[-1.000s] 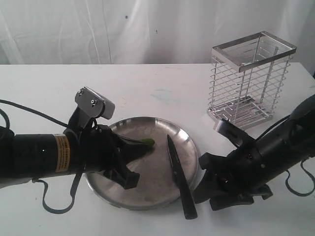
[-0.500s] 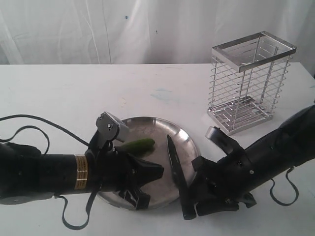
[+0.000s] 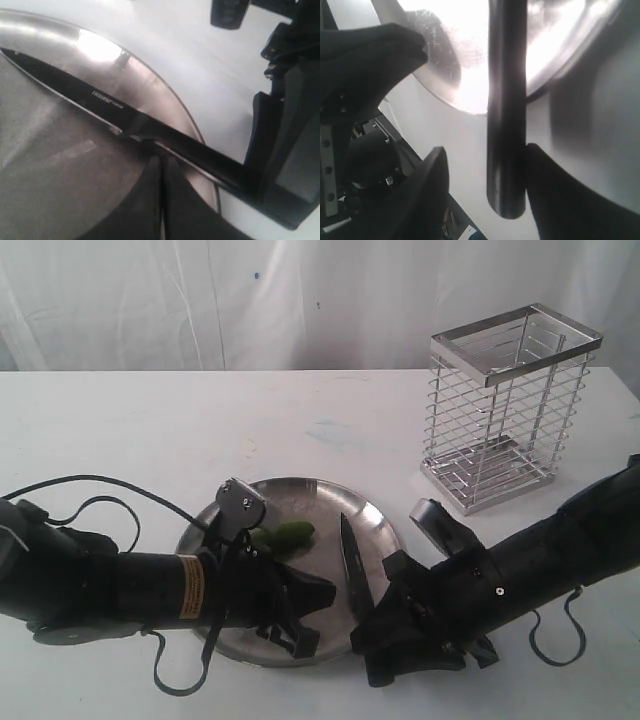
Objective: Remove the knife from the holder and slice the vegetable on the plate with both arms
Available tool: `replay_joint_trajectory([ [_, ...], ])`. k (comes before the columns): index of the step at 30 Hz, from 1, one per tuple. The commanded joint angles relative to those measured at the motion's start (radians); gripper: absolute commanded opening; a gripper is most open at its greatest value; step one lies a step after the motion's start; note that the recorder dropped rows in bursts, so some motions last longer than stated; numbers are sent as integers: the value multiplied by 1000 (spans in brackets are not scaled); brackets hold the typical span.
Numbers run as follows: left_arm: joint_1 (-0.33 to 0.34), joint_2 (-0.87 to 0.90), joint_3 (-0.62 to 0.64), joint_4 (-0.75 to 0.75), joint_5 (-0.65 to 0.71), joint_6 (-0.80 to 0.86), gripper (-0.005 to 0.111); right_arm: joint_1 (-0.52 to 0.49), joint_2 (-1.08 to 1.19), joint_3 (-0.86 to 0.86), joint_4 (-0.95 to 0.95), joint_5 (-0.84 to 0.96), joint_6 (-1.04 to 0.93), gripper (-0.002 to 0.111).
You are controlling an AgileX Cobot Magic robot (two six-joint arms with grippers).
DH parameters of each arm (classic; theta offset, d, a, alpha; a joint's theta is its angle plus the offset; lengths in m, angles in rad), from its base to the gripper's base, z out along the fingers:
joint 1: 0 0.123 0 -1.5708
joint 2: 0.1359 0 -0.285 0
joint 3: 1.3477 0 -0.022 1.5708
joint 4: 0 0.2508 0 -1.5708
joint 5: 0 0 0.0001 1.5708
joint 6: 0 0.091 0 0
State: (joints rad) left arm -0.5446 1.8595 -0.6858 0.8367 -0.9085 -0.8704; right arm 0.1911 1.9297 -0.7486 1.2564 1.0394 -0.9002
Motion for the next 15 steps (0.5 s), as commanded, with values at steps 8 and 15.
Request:
replay_joint_trajectory([
  [8, 4, 16, -2, 38, 38, -16, 0, -3, 19, 0, 32, 12, -39, 44],
  [15, 4, 16, -2, 38, 18, -16, 0, -3, 36, 1, 34, 16, -41, 45],
])
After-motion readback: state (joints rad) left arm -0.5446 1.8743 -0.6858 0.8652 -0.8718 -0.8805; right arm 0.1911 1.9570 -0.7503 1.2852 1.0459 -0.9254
